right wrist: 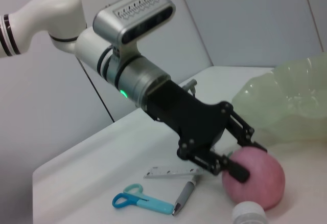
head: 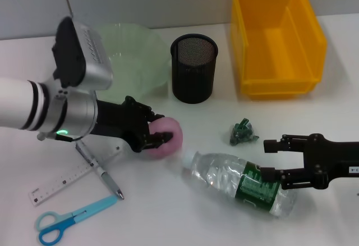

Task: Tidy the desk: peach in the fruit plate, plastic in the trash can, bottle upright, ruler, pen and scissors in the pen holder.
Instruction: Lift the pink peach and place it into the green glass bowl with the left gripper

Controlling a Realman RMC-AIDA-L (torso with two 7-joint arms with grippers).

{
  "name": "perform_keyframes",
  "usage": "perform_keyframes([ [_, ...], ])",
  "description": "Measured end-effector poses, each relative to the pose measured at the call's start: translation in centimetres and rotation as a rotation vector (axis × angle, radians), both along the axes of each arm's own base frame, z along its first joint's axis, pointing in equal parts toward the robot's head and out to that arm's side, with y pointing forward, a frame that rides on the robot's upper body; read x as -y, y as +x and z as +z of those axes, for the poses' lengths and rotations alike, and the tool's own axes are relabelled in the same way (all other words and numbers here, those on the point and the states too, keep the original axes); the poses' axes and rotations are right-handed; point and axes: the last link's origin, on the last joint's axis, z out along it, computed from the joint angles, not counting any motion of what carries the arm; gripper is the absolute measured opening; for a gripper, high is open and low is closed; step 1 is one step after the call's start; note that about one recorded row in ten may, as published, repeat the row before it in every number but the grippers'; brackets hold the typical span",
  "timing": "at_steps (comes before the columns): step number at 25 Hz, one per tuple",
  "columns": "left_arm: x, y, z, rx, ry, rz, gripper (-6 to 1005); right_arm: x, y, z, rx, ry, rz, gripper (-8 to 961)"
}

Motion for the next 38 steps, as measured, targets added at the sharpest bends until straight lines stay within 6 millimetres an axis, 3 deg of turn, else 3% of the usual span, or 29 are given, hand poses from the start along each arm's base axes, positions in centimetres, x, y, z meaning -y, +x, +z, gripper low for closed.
perform_keyframes([
  [10,-1.0,1.6,4.3,0.283,0.038,0.119,350,0.1,0.1,0.0,0.004,-0.004,-0.002,805],
  [16,-3.2,0.3,6.8,0.466,0.27,0.217,305,0.1,0.1,-0.1,0.003,-0.007,-0.003,804],
  [25,-6.3,-2.8,6.1,0.416,0.528,0.365,230,0.1,-0.1,-0.2,-0.004,-0.011,0.0,804],
  [34,-6.3,-3.7,5.1,0.342,0.553,0.378,183,0.1,-0.2,-0.5,-0.007,-0.018,0.001,804],
  [38,-6.3,-3.8,4.6,0.312,0.555,0.376,337,0.1,-0.3,-0.6,-0.009,-0.018,0.002,804],
])
